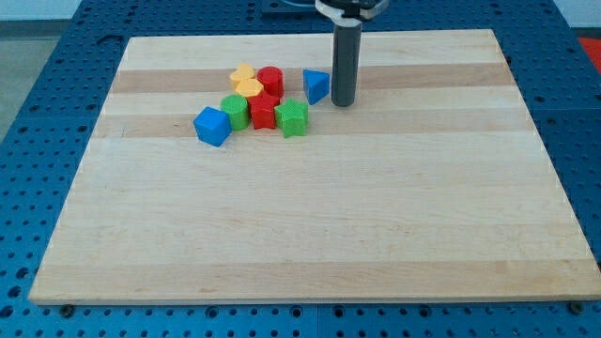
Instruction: Push the blue triangle closer to the red circle
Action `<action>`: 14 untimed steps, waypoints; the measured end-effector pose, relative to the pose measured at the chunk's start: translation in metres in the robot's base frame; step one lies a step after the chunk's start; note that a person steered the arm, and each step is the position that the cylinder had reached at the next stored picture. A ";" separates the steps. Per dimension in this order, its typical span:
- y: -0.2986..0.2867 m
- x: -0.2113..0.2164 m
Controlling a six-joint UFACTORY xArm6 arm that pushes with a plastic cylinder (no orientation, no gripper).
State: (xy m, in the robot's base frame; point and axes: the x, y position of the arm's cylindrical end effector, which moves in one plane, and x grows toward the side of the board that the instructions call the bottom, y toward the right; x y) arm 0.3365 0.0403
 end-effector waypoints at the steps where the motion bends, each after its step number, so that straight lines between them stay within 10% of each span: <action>1: -0.004 -0.016; 14: -0.018 -0.004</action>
State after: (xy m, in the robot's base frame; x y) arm 0.3326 0.0224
